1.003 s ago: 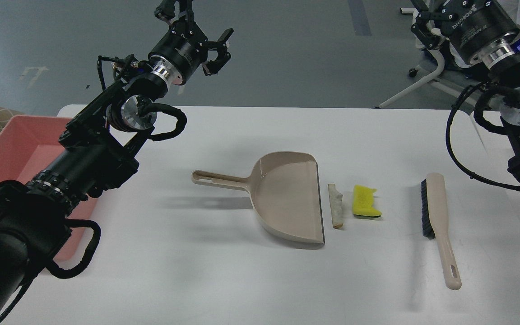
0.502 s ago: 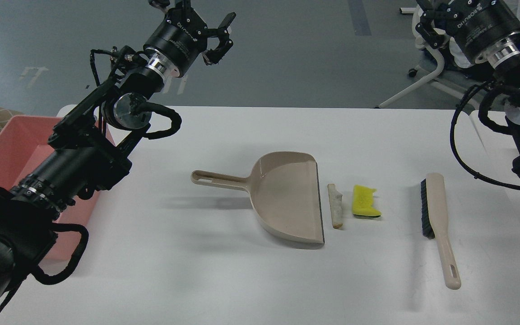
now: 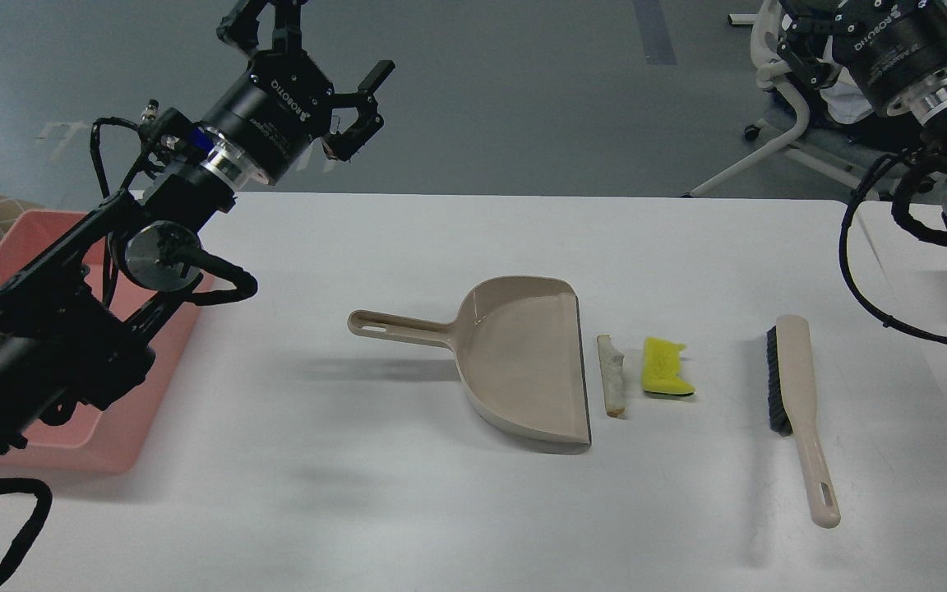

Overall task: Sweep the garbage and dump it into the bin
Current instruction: 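Lower the left gripper toward the beige dustpan handle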

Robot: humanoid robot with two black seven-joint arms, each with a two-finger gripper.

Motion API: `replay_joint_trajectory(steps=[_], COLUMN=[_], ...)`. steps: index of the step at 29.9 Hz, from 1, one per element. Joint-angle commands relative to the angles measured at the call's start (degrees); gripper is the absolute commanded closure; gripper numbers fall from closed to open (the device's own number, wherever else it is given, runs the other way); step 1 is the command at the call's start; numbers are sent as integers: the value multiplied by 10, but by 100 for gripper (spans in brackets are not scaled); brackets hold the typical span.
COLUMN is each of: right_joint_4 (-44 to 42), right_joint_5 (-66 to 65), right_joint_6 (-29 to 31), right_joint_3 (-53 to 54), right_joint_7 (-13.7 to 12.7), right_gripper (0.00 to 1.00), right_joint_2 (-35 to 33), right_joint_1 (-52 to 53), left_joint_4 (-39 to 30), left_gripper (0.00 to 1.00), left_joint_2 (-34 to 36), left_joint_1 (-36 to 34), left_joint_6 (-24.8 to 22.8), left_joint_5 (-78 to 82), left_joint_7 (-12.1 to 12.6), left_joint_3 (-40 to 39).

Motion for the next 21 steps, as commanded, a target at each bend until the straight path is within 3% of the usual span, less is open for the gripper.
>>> replay_joint_trajectory(steps=[1, 7, 15, 21], right_joint_4=[3, 10, 38, 36], right_joint_5=[0, 3, 3, 3], right_joint_6=[0, 2, 0, -1], right_joint_3=[0, -1, -8, -10], right_joint_7=[0, 0, -5, -5], right_gripper=[0, 0, 0, 0], right_joint_2=[-4, -25, -44, -42], right_joint_1=[2, -2, -16, -15], left_joint_4=[-38, -88, -184, -200], left_gripper=[2, 2, 2, 2], left_joint_2=[16, 51, 146, 173], left_joint_1=[35, 54, 146, 185], left_joint_6=[3, 12, 11, 14], left_joint_5=[1, 2, 7, 31], left_joint_7=[-2, -7, -11, -23], left_joint_3=[-2, 0, -9, -9])
